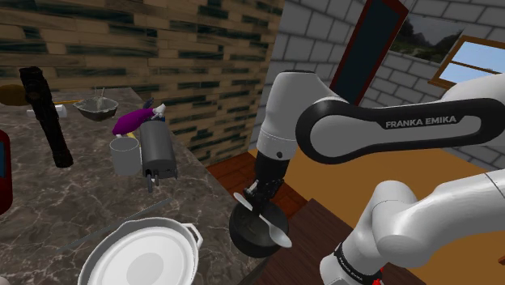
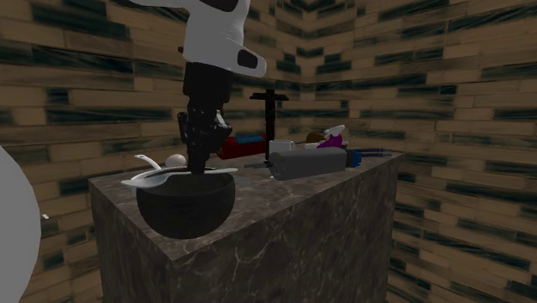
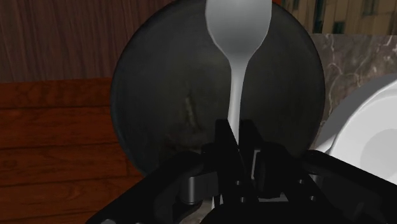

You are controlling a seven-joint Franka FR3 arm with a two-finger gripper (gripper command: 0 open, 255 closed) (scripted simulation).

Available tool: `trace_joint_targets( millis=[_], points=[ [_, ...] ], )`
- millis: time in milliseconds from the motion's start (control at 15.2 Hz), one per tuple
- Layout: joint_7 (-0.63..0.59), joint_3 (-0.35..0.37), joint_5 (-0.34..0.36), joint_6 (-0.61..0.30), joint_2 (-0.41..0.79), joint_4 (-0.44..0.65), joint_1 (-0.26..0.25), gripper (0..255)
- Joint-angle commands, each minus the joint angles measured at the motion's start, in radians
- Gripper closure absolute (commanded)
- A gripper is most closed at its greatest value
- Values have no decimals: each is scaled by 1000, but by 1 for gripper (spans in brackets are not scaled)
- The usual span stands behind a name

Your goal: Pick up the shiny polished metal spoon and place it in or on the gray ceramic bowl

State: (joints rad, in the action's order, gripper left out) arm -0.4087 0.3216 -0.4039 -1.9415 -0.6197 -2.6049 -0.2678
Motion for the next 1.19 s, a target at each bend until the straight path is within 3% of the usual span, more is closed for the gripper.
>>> trace_joint_targets(
  millis=[0,330,594,1122],
  points=[
    [0,1,1,2,1,-4,0,0],
    [0,1,1,2,2,-3,0,0],
    [-8,-38,38,135,-21,104,17,0],
    [-8,-38,38,135,-21,104,17,0]
  ],
)
